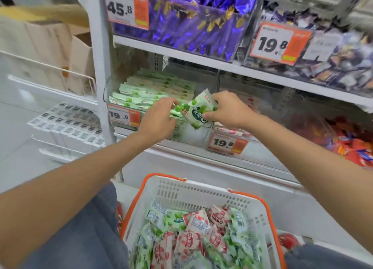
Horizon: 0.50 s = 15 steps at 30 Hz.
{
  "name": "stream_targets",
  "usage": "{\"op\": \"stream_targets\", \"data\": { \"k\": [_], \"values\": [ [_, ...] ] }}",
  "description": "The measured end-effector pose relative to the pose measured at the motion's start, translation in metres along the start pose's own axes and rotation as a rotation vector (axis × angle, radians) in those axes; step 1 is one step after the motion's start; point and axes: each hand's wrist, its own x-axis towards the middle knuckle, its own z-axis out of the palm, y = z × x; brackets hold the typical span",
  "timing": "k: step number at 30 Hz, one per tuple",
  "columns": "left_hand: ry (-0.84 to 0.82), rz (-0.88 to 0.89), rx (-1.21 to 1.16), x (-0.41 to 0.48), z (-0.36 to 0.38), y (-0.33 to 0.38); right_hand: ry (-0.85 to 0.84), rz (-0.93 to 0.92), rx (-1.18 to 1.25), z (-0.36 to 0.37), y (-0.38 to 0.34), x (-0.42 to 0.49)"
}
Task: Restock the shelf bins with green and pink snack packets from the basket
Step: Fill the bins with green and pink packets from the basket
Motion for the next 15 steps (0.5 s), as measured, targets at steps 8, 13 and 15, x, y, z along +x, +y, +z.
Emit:
{"op": "stream_targets", "data": {
  "k": [8, 13, 15],
  "values": [
    [-0.078, -0.020, 0.319, 0.118, 0.027, -0.025, 0.223, 0.127, -0.179, 0.039, 0.046, 0.108],
    [-0.190, -0.020, 0.463, 0.192, 0.054, -0.031, 0.190, 0.251, -0.461, 0.042, 0.069, 0.178],
    [-0.257, 0.014, 0.506, 0.215, 0.062, -0.039, 0.172, 0.233, -0.517, 0.039, 0.073, 0.193]
  ]
}}
